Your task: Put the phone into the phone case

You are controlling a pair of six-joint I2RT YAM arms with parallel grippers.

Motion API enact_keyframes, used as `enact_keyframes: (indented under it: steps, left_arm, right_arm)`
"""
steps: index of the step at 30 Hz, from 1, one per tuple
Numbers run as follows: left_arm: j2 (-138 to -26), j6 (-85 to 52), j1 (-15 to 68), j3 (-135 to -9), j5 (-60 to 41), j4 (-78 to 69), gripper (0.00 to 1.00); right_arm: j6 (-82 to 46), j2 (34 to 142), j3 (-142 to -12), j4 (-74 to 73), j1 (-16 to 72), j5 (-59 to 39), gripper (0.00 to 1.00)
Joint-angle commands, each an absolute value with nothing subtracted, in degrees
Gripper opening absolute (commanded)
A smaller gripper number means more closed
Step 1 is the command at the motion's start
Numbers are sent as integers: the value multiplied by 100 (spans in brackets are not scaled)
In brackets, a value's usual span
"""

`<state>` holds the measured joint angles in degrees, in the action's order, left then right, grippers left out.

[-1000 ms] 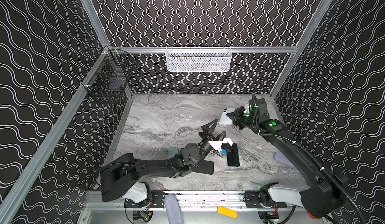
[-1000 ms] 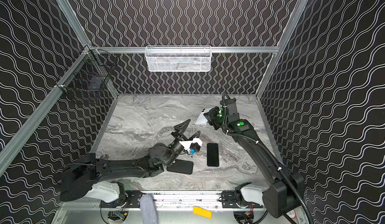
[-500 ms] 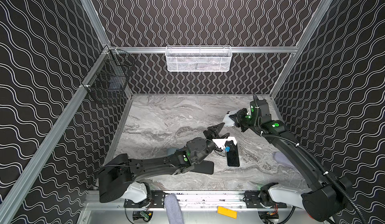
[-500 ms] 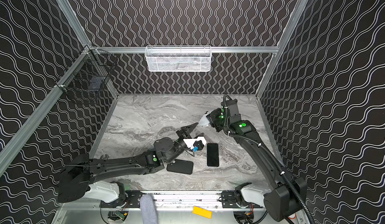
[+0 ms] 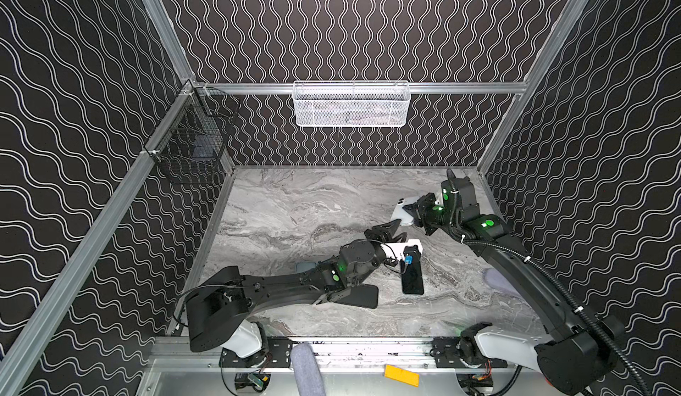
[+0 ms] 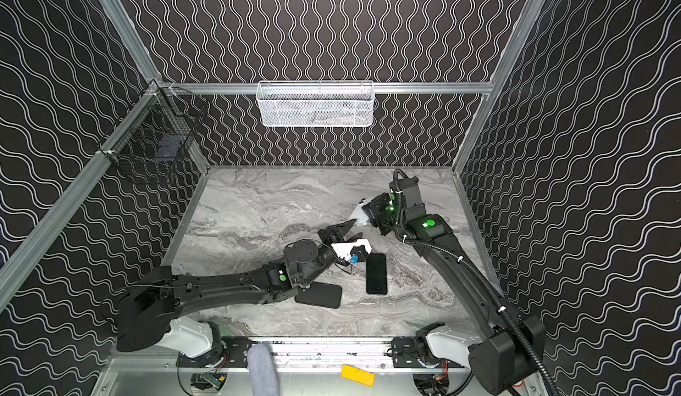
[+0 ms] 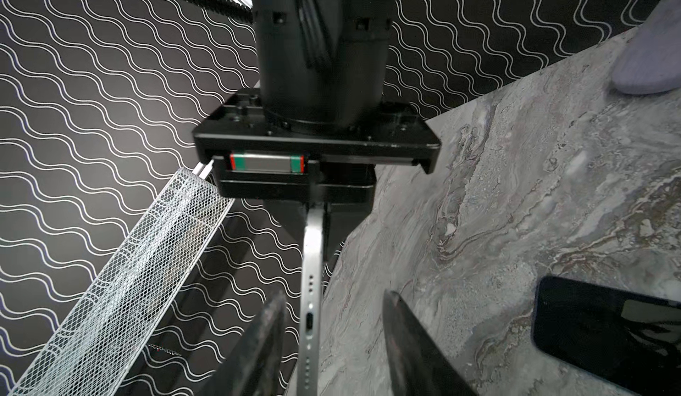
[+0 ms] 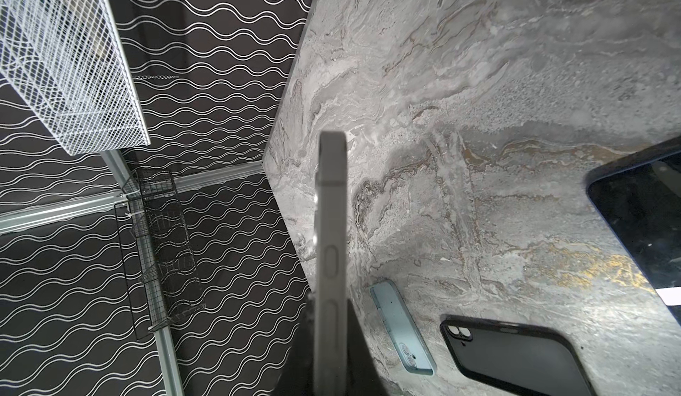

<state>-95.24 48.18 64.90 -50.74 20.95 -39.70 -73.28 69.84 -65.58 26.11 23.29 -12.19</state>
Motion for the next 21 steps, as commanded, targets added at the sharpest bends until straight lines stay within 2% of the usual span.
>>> enact_keyframes:
  steps: [1, 7, 13, 18, 21]
  left_arm:
    - [-9570, 4718, 6435, -5158, 2073, -4063, 43]
    - [-9617, 4631, 6282, -5227, 1992, -3951, 30]
    - [-9668, 4536, 6224, -5304, 1887, -3826, 12]
    - [-9685, 4506, 6223, -5385, 1812, -3695, 7]
    - [-9694, 4493, 6218, -5396, 1814, -3670, 0]
  right_arm:
    - [-7440, 6956, -6531, 2381, 2369, -1261, 0]
    - [-7427, 7018, -6590, 2381, 2449, -1266, 0]
    - [-7419, 7046, -6610, 2372, 2470, -1266, 0]
    - [-7393, 7097, -6654, 2381, 2468, -1266, 0]
    - [-7375, 7119, -6682, 2384, 2465, -1257, 0]
